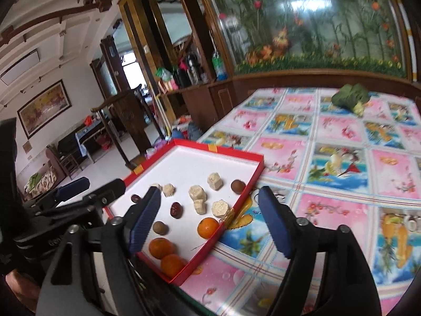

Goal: Organize fruits

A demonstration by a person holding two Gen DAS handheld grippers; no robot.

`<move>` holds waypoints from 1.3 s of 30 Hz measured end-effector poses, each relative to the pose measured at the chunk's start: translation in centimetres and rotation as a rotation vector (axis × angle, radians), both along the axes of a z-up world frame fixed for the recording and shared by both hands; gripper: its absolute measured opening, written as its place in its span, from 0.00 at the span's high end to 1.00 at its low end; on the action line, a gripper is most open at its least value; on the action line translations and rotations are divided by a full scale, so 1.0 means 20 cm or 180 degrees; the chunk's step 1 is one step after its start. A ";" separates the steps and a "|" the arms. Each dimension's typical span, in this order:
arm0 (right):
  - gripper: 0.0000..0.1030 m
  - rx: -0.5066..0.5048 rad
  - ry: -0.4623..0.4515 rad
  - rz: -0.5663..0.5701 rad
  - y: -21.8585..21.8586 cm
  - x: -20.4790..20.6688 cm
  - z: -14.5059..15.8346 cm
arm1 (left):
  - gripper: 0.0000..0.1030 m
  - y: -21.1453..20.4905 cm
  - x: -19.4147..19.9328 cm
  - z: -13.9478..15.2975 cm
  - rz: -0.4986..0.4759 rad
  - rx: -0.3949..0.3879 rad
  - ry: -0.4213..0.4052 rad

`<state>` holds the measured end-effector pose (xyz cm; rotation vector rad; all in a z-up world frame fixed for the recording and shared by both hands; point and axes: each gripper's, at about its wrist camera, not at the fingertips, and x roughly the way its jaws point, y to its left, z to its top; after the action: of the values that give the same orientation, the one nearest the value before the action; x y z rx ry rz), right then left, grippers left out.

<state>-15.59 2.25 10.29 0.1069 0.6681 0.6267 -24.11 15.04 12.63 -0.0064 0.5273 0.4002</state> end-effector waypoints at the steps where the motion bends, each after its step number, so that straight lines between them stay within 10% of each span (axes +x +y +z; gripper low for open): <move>1: 0.17 0.0022 -0.0072 -0.0087 -0.03 -0.04 0.03 | 0.00 -0.01 -0.03 0.01 -0.0019 0.0036 -0.0052; 7: 0.04 0.0152 -0.0291 -0.0404 -0.14 -0.22 0.11 | 0.00 -0.05 -0.15 0.06 -0.0247 0.0026 -0.0179; 39: 0.01 0.0067 -0.0625 -0.0428 -0.08 -0.52 0.17 | 0.00 0.03 -0.28 0.06 -0.0149 0.0082 -0.0362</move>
<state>-26.02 0.71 13.63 0.1075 0.4605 0.5072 -29.80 15.66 13.85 0.0079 0.4095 0.3585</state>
